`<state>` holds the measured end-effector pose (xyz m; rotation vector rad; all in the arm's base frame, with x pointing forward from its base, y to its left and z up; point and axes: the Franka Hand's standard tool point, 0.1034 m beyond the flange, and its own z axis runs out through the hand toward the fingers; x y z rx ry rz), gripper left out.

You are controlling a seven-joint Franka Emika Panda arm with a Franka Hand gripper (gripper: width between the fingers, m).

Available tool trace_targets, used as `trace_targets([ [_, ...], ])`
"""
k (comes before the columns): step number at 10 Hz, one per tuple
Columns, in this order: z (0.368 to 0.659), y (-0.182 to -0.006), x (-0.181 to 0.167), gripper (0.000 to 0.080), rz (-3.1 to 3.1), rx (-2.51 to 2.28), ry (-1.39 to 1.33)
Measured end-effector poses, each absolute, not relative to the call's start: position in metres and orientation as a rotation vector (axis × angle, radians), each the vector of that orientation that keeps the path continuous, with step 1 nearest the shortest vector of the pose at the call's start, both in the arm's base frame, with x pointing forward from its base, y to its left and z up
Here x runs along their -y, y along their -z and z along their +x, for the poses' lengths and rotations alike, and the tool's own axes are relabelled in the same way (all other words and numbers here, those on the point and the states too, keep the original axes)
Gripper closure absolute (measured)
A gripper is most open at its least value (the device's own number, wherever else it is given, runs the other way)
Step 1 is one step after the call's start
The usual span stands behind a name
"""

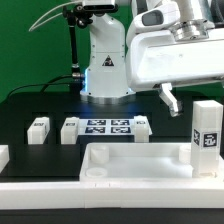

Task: Assemble desk

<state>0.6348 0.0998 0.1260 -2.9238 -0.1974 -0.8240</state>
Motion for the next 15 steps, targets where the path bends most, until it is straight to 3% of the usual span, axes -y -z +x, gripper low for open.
trace_targets([
  [2, 0.645, -0.132, -0.102, 0.015, -2.929, 0.199, 0.781],
  [9, 0.641, -0.113, -0.103, 0.015, -2.991, 0.194, 0.178],
  [12, 0.641, -0.113, -0.101, 0.015, -2.991, 0.16, 0.086],
  [13, 0.64, -0.113, -0.101, 0.0246, -2.991, 0.161, 0.085],
  [14, 0.64, -0.113, -0.101, 0.0246, -2.991, 0.135, 0.083],
  [15, 0.64, -0.113, -0.102, 0.0446, -2.992, 0.027, 0.075],
])
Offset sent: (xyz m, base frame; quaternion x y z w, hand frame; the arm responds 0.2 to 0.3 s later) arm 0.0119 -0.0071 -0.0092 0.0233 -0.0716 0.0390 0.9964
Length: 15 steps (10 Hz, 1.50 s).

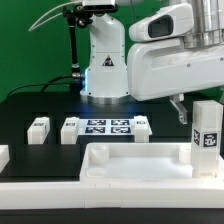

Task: Assemble desk

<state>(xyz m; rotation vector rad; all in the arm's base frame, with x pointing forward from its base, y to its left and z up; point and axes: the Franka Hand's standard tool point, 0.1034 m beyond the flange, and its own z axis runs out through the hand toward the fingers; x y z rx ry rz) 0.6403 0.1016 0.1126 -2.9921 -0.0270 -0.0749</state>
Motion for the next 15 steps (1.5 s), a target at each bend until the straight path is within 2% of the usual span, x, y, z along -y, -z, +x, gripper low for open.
trace_targets([
  [1, 0.641, -0.113, -0.1, 0.0507, -2.992, -0.074, 0.068],
  [3, 0.641, -0.113, -0.1, 0.0507, -2.976, -0.28, 0.058],
  [7, 0.639, -0.113, -0.099, 0.0507, -2.629, -1.294, 0.044],
  [10, 0.638, -0.113, -0.104, 0.0505, -2.391, -1.642, -0.051],
  [13, 0.636, -0.112, -0.108, 0.0505, -2.392, -1.635, -0.061],
  [14, 0.633, -0.113, -0.112, 0.0335, -2.535, -1.444, -0.069],
  [15, 0.635, -0.112, -0.11, 0.0335, -2.64, -1.227, -0.04],
])
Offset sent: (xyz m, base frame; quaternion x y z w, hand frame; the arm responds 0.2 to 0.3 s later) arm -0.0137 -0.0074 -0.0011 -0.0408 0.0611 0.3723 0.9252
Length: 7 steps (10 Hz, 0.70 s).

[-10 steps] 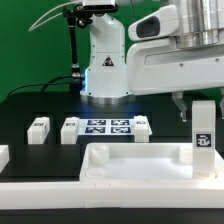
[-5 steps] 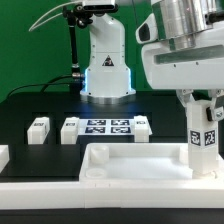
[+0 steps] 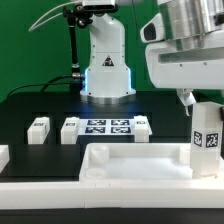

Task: Assemble desk

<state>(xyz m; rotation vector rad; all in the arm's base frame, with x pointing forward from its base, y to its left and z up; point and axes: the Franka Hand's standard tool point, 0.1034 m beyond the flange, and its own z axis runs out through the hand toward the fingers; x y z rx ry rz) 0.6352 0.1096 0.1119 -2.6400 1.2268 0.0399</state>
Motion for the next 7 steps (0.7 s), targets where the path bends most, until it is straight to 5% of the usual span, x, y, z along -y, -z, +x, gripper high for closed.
trace_targets([
  [1, 0.6316, -0.1093, -0.1074, 0.0188, -2.752, -0.977, -0.056],
  [2, 0.6301, -0.1097, -0.1106, 0.016, -2.824, -0.784, -0.05],
  [7, 0.6343, -0.1139, -0.1098, 0.0151, -2.988, -0.135, 0.032],
])
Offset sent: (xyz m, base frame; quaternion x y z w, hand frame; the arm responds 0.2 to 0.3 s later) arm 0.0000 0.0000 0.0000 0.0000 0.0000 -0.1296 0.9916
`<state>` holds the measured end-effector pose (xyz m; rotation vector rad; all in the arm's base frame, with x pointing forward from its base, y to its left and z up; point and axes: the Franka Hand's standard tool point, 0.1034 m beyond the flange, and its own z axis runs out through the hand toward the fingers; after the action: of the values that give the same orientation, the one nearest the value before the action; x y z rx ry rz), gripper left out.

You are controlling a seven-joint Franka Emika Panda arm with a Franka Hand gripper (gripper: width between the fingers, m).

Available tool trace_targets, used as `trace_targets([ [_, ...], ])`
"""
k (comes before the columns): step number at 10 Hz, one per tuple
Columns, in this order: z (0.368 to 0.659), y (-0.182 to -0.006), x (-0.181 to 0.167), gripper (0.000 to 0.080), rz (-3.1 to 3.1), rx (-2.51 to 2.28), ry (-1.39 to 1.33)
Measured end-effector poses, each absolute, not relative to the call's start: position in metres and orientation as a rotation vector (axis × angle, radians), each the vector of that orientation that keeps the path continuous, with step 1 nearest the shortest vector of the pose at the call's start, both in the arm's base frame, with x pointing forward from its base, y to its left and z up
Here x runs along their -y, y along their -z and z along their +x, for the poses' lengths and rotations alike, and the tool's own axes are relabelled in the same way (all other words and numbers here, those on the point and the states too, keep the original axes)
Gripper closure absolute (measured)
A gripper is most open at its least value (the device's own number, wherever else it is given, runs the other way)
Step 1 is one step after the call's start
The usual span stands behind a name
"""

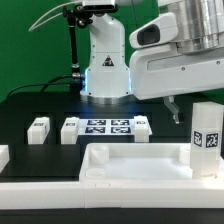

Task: Assemble desk

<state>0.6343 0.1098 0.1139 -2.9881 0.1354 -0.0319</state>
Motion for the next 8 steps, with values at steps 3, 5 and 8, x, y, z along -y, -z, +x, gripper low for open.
trace_targets([
  [3, 0.6392, -0.1147, -0.1142, 0.0151, -3.025, 0.211, 0.067],
  [5, 0.6391, -0.1145, -0.1142, 0.0268, -3.025, 0.183, 0.065],
  [8, 0.6396, -0.1141, -0.1101, 0.0493, -3.029, -0.091, 0.051],
])
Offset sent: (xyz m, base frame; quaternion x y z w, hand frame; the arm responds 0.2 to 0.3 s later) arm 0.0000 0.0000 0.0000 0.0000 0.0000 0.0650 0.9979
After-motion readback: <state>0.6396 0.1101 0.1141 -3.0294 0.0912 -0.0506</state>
